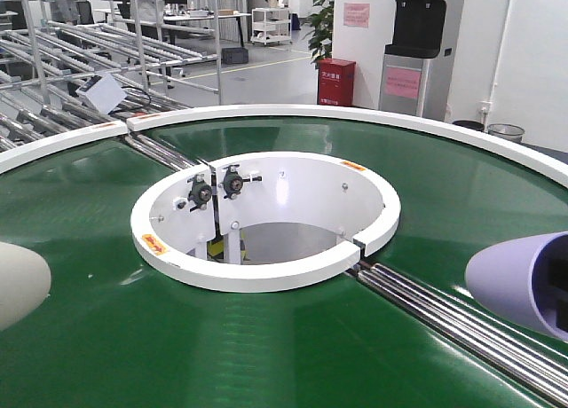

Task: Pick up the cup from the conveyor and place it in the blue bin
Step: 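Lift both held cups up off the conveyor belt, then carry both cups while the base drives to the blue bins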

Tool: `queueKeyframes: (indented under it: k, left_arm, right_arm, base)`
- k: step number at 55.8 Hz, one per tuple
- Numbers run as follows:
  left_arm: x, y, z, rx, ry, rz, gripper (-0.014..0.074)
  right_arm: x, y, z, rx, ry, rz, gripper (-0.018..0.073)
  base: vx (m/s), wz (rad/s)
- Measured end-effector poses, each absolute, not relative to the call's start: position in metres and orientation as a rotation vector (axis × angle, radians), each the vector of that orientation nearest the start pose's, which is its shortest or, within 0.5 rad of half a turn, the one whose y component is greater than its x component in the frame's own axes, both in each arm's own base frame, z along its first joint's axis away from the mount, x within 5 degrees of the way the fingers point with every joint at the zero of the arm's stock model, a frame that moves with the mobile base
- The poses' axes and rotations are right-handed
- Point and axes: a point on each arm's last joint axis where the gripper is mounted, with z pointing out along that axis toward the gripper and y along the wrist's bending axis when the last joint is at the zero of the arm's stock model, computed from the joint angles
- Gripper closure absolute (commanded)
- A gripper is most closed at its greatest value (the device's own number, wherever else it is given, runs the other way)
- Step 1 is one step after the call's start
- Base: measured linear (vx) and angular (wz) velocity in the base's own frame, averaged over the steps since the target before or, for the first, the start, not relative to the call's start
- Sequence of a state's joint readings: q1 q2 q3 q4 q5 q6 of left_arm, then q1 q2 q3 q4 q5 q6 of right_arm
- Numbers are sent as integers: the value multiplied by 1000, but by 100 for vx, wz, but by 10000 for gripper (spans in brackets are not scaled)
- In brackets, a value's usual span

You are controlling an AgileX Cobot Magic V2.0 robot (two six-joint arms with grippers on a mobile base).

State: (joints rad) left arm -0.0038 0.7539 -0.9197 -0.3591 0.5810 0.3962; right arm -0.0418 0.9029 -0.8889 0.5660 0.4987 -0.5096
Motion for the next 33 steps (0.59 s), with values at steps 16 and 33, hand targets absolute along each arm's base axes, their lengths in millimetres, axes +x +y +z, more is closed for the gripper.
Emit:
queueKeyframes:
  k: [16, 33]
  left_arm:
    - [143, -18, 402, 223, 1852, -120, 600]
    - [143, -18, 402, 223, 1852, -120, 600]
  right_arm:
    - [187, 16, 378, -134, 1918, 221, 569]
    - [187, 16, 378, -134, 1918, 222, 569]
  base:
    - [-6, -1]
    - [-18, -1]
